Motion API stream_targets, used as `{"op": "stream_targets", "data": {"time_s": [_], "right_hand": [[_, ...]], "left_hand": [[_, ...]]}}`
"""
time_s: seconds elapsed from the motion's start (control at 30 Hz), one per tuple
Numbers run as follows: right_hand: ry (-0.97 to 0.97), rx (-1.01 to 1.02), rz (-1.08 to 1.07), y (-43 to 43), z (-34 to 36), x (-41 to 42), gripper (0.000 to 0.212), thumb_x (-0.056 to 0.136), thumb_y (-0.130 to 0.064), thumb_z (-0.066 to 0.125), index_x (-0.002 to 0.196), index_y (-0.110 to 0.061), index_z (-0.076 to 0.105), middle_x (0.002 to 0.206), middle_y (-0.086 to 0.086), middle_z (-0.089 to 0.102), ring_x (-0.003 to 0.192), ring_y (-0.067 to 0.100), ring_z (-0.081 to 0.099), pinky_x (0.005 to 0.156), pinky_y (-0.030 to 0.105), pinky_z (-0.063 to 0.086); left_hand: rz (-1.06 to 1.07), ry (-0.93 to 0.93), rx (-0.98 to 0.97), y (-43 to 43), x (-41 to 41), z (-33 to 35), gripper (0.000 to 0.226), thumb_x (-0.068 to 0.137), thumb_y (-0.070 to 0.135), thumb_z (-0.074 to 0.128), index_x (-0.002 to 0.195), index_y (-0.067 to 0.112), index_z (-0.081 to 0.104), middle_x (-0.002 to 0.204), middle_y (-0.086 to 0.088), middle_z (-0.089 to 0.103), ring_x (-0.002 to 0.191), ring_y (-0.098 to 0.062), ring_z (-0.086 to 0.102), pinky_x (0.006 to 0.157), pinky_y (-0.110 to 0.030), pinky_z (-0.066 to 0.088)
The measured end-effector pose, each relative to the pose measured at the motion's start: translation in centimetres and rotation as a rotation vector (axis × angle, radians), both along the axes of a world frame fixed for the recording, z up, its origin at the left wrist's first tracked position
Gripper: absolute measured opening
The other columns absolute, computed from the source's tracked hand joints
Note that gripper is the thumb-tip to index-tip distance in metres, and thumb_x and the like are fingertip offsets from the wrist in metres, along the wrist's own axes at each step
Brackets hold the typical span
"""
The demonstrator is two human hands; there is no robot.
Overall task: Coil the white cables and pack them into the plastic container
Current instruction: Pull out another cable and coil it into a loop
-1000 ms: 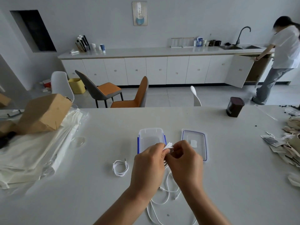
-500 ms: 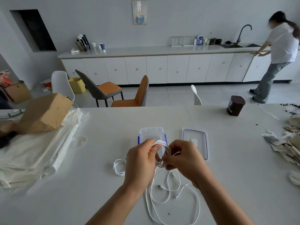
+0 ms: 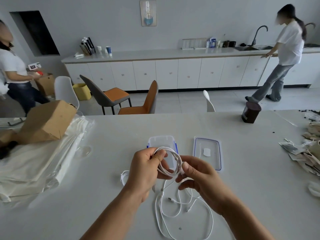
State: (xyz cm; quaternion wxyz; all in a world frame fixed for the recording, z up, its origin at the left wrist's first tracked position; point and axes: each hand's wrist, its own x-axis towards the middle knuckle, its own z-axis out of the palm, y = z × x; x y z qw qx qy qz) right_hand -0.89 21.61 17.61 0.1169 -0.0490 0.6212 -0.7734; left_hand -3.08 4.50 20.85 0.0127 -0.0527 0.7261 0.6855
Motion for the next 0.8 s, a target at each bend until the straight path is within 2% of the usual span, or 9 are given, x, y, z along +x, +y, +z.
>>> {"op": "stream_targets", "data": {"time_s": [0.07,0.23,0.27,0.37,0.43,0.5,0.6,0.7,0.8], "right_hand": [[0.031,-0.017,-0.016,-0.4,0.0,-0.1,0.033,0.090,-0.032,0.063,0.115,-0.012,0.072,0.093,0.019,0.066,0.078,0.024,0.059,0.065,0.037,0.050],[-0.017,-0.116,-0.111,-1.0,-0.1,-0.6,0.014,0.090,-0.005,0.062,0.096,0.000,0.074,0.078,0.017,0.064,0.071,0.027,0.056,0.059,0.032,0.049],[-0.035,-0.131,-0.115,-1.0,0.0,-0.5,0.017,0.093,-0.007,0.059,0.098,0.000,0.074,0.081,0.017,0.065,0.073,0.027,0.058,0.061,0.033,0.049],[-0.135,-0.221,-0.158,-1.6,-0.5,-0.1,0.035,0.095,-0.032,0.052,0.109,-0.007,0.073,0.101,0.020,0.072,0.087,0.027,0.066,0.074,0.040,0.052],[-0.254,-0.251,-0.190,-2.9,-1.4,0.7,0.048,0.089,-0.044,0.052,0.108,-0.004,0.070,0.101,0.022,0.071,0.086,0.033,0.068,0.076,0.045,0.054],[-0.288,-0.226,-0.138,-4.4,-2.3,1.9,0.050,0.089,-0.045,0.054,0.109,-0.001,0.067,0.095,0.025,0.070,0.080,0.038,0.068,0.074,0.047,0.057],[-0.230,-0.216,-0.163,-5.8,-2.7,3.3,0.032,0.089,-0.025,0.070,0.106,0.002,0.067,0.084,0.029,0.068,0.069,0.038,0.067,0.065,0.045,0.059],[-0.147,-0.120,-0.295,-6.0,-3.1,3.5,0.005,0.086,0.004,0.069,0.089,0.007,0.071,0.073,0.028,0.067,0.059,0.031,0.065,0.055,0.036,0.057],[-0.146,-0.112,-0.362,-5.5,-3.0,3.3,0.006,0.086,0.008,0.066,0.083,0.008,0.072,0.068,0.025,0.065,0.057,0.027,0.062,0.052,0.031,0.054]], "left_hand": [[-0.019,0.002,-0.017,0.2,0.1,0.0,0.022,0.099,0.010,0.056,0.083,0.002,0.069,0.058,-0.012,0.062,0.053,-0.028,0.067,0.058,-0.045,0.062],[-0.069,-0.099,0.091,0.3,0.4,0.1,0.022,0.100,0.009,0.053,0.087,-0.003,0.066,0.061,-0.013,0.065,0.058,-0.027,0.069,0.065,-0.047,0.063],[-0.060,-0.131,0.140,0.3,0.4,0.1,0.022,0.100,0.010,0.053,0.087,-0.004,0.064,0.061,-0.013,0.065,0.059,-0.027,0.069,0.066,-0.046,0.063],[0.012,-0.202,0.317,0.3,0.1,0.0,0.024,0.101,0.011,0.051,0.085,-0.005,0.061,0.059,-0.011,0.064,0.059,-0.026,0.070,0.062,-0.040,0.062],[0.059,-0.219,0.410,0.3,0.0,-0.1,0.024,0.101,0.011,0.051,0.086,-0.006,0.061,0.062,-0.015,0.063,0.063,-0.030,0.071,0.062,-0.040,0.062],[0.086,-0.217,0.450,0.2,-0.1,-0.1,0.023,0.101,0.011,0.051,0.089,-0.007,0.060,0.066,-0.017,0.062,0.064,-0.033,0.071,0.061,-0.039,0.062],[0.096,-0.209,0.448,0.1,0.0,-0.3,0.022,0.101,0.011,0.049,0.094,-0.008,0.059,0.065,-0.018,0.066,0.067,-0.032,0.072,0.064,-0.039,0.063],[0.084,-0.216,0.447,-0.1,0.1,-0.5,0.022,0.102,0.010,0.049,0.095,-0.009,0.058,0.065,-0.019,0.068,0.068,-0.032,0.073,0.065,-0.040,0.063],[0.080,-0.251,0.482,-0.4,0.2,-0.5,0.023,0.102,0.011,0.049,0.092,-0.007,0.058,0.065,-0.019,0.069,0.066,-0.030,0.073,0.065,-0.040,0.063]]}}
